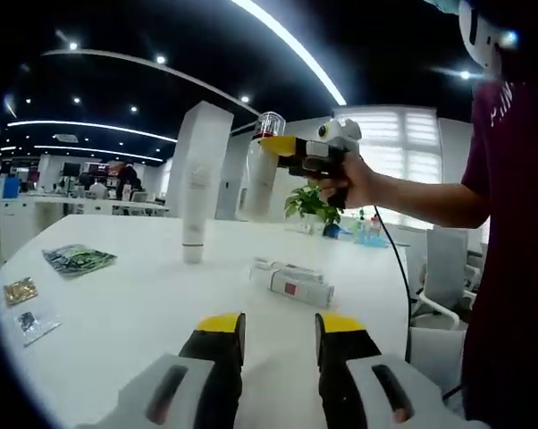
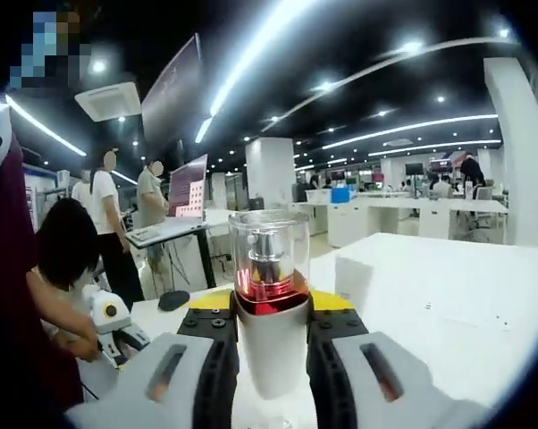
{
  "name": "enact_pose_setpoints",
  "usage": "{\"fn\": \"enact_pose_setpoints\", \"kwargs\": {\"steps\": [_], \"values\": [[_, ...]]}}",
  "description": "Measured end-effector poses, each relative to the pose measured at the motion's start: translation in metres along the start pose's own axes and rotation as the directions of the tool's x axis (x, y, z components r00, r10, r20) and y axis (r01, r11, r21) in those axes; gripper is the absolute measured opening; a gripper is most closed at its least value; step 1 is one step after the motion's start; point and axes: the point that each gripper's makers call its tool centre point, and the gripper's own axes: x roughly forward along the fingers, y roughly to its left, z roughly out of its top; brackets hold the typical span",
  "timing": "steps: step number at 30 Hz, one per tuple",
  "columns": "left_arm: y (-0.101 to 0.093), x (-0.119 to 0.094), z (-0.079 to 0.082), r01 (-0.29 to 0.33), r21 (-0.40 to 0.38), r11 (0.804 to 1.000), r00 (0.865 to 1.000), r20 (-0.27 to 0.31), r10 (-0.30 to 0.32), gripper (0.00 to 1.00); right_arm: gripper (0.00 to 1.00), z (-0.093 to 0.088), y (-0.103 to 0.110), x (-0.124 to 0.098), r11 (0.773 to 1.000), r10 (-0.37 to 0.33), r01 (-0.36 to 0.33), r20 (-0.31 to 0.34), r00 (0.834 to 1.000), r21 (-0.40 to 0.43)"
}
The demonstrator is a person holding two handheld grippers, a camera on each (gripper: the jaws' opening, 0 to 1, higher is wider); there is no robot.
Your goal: Arrange the skincare products in the storage area until every visible bottle or jar stands upright without overlapping.
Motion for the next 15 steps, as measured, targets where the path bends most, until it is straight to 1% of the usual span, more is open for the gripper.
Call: {"fn": "enact_pose_setpoints", "kwargs": {"steps": [2,3,7,10,13,15], "values": [[-0.001,0.001,-0.002,0.007,0.002,1.0,1.0,-0.01,-0.007,0.32,0.26,-0.002,-0.007,0.003,1.0,-0.006,0.006,-0.007,1.0,-0.011],[-0.003,0.001,-0.004,0.019,0.001,1.0,1.0,-0.021,-0.019,0.32,0.26,-0.007,-0.016,0.006,1.0,-0.015,0.015,-0.017,1.0,-0.015],[-0.004,0.001,-0.006,0.026,0.003,1.0,0.999,-0.032,-0.026,0.32,0.26,-0.022,-0.032,0.013,1.0,-0.013,0.012,-0.042,0.999,-0.019],[-0.003,0.001,-0.007,0.024,-0.001,1.0,0.999,-0.031,-0.024,0.32,0.26,-0.04,-0.046,0.018,0.999,-0.026,0.024,-0.085,0.996,-0.025],[0.0,0.0,-0.007,-0.001,0.02,1.0,1.0,-0.03,0.002,0.32,0.25,-0.052,-0.054,0.021,0.999,-0.03,0.027,-0.092,0.995,-0.034],[0.0,0.0,-0.007,0.001,0.013,1.0,1.0,-0.028,-0.001,0.32,0.25,-0.057,-0.061,0.024,0.999,-0.035,0.031,-0.095,0.995,-0.037]]}}
